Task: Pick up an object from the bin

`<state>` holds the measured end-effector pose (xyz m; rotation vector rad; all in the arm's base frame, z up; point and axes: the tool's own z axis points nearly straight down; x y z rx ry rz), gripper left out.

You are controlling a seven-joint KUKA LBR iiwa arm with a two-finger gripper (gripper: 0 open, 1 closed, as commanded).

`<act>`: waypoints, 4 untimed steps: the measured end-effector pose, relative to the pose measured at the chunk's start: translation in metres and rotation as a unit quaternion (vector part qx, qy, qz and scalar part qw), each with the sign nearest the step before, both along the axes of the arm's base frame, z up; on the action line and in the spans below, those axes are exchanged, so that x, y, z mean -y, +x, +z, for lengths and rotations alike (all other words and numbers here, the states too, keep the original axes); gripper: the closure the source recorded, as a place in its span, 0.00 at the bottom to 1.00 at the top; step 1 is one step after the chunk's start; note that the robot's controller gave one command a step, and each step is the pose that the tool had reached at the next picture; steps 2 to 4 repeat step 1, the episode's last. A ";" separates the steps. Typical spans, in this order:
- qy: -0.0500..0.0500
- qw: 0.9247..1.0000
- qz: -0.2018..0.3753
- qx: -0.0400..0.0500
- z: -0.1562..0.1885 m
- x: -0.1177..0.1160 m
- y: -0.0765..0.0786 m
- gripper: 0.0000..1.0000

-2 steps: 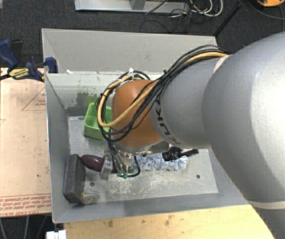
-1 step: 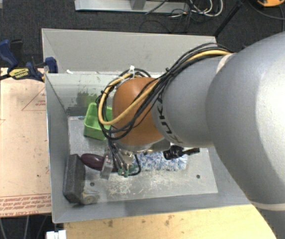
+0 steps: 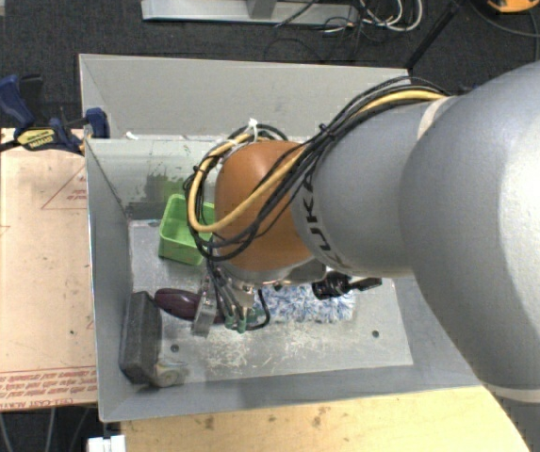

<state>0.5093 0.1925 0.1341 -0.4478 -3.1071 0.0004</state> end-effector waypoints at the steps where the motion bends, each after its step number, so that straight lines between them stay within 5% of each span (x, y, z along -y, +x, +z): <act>1: 0.000 1.000 0.000 0.001 0.013 0.000 0.000 1.00; 4: 0.000 1.000 0.000 0.001 0.013 0.000 0.000 1.00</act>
Offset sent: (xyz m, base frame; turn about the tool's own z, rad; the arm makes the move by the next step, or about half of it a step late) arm 0.0001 0.0000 0.0397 0.0000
